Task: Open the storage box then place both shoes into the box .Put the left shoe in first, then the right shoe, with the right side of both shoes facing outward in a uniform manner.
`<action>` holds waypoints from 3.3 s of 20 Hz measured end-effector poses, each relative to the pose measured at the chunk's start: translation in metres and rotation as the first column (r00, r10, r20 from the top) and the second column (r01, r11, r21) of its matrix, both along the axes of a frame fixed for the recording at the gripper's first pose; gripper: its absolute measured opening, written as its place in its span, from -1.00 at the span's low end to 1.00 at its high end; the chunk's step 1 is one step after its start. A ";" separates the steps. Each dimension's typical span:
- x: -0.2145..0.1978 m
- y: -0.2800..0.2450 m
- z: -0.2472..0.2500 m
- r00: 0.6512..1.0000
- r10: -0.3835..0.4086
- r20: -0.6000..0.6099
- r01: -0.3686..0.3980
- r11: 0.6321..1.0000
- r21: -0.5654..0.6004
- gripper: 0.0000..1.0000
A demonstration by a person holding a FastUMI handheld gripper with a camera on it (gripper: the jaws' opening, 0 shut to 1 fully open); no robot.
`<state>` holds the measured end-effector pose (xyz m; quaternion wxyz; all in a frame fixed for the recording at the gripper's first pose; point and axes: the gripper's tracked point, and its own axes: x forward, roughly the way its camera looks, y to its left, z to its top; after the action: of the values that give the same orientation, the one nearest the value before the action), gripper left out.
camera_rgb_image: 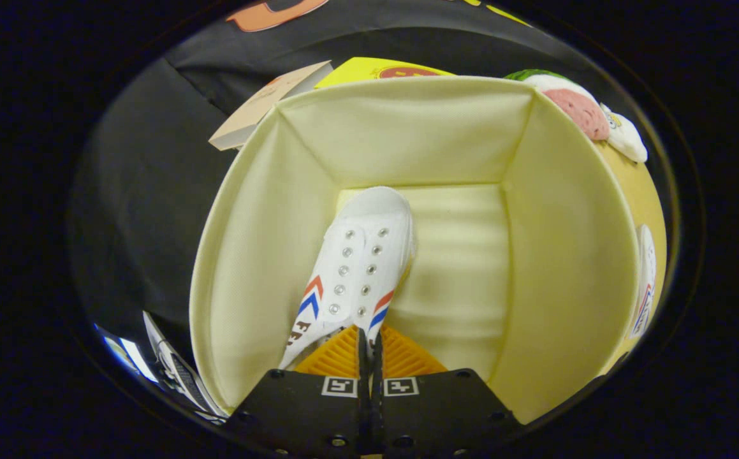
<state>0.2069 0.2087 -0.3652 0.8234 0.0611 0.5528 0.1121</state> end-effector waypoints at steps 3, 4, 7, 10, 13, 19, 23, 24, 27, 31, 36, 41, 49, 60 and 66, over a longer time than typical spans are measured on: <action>-0.004 0.004 0.005 0.999 0.045 -0.021 -0.045 0.999 0.030 -0.96; -0.008 0.005 0.003 0.998 0.055 -0.034 -0.053 0.998 0.042 -0.69; -0.026 -0.005 0.022 0.995 0.084 -0.060 -0.080 0.995 0.065 -0.10; -0.044 -0.016 0.053 0.989 0.145 -0.006 -0.144 0.986 0.088 0.23; -0.068 -0.038 0.085 0.981 0.192 0.043 -0.195 0.975 0.106 0.56; -0.114 -0.118 0.129 0.962 0.250 0.109 -0.258 0.964 0.062 0.93; -0.115 -0.201 0.120 0.966 0.221 0.133 -0.221 0.975 -0.017 0.93; -0.115 -0.221 0.116 0.969 0.208 0.133 -0.206 0.978 -0.027 0.93; -0.113 -0.274 0.102 0.980 0.160 0.123 -0.156 0.987 -0.036 0.93; -0.097 -0.344 0.079 0.986 0.117 0.123 -0.103 0.988 -0.113 0.93; -0.075 -0.418 0.049 0.995 0.054 0.089 -0.037 0.984 -0.175 0.92; -0.061 -0.471 0.019 0.998 0.024 0.054 -0.009 0.965 -0.262 0.90; -0.041 -0.521 -0.030 0.994 0.108 -0.019 -0.103 0.864 -0.493 0.82; -0.033 -0.512 -0.053 0.989 0.137 -0.053 -0.145 0.848 -0.510 0.13; -0.034 -0.501 -0.061 0.997 0.054 -0.048 -0.067 0.940 -0.333 -0.73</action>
<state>0.1728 -0.2923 -0.4267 0.8073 -0.0945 0.5811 0.0405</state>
